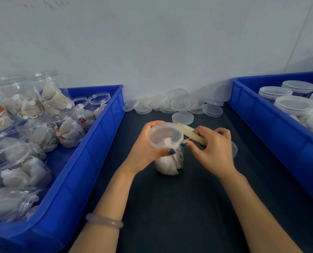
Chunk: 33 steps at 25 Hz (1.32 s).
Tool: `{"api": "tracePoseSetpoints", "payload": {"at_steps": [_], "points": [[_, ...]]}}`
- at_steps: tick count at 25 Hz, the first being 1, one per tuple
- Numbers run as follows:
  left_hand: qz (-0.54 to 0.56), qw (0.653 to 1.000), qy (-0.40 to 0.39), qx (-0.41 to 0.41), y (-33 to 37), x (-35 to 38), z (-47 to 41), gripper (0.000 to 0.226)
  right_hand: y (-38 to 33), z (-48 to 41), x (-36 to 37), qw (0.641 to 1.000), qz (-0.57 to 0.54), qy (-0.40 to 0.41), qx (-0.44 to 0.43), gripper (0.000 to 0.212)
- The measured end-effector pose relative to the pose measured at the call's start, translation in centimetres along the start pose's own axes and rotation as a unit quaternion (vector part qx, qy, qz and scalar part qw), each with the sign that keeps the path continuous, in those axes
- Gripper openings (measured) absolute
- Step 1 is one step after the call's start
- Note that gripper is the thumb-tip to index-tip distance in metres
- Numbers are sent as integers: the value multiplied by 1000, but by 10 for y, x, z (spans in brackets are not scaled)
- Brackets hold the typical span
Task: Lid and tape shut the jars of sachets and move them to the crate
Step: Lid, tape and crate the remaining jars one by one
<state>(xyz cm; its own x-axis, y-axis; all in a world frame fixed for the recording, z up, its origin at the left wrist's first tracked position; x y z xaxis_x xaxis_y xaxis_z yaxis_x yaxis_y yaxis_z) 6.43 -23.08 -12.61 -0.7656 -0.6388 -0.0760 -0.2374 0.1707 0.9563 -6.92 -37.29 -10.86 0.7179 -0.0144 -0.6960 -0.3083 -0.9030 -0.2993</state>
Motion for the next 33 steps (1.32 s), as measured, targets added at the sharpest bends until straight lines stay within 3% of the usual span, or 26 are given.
{"api": "tracePoseSetpoints", "payload": {"at_steps": [4, 8, 14, 18, 20, 22, 25, 27, 31, 33], "points": [[-32, 999, 15, 27, 8, -3, -2, 76, 6, -3, -1, 997, 23, -40, -58, 41], [-42, 998, 17, 33, 13, -12, 0, 76, 13, -3, -4, 993, 76, -37, -88, 43], [-4, 999, -36, 1, 12, -12, 2, 69, 23, -6, -13, 996, 90, 17, -8, 48], [-4, 995, -98, -24, 15, -2, 8, 79, 11, -6, -6, 996, 85, 37, 0, 53], [-57, 991, -121, -25, 26, 3, 9, 92, 11, -6, -2, 998, 62, 19, -2, 53], [-201, 970, -131, -29, 39, 11, 8, 99, 10, -5, 1, 999, 50, 2, -6, 45], [-505, 860, -60, -35, 52, 31, 3, 118, 8, -6, 2, 999, 38, 4, -6, 27], [-571, 820, -21, -21, 53, 51, -3, 114, 7, -5, 0, 1000, 26, 12, -5, 29], [-527, 849, 7, 20, 52, 52, -8, 82, 1, -2, -2, 1000, 3, 17, 7, 42], [-497, 867, 3, 39, 52, 44, -7, 71, -5, 0, 0, 999, 25, 35, 14, 39]]}}
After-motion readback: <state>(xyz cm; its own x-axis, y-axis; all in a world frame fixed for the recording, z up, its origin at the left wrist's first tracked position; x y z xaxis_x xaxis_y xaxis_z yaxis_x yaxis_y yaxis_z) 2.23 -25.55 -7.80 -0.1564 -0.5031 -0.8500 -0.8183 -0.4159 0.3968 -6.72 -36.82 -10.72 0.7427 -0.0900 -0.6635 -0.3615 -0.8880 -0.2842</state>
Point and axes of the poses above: each hand's wrist, its own z-axis away from the middle knuckle, its own x-axis out of the palm, y = z × x, the point moved 6 cm from there along -z, towards the middle knuckle, and after that the axes turned 12 degrees about z, right-handed, at the moved point
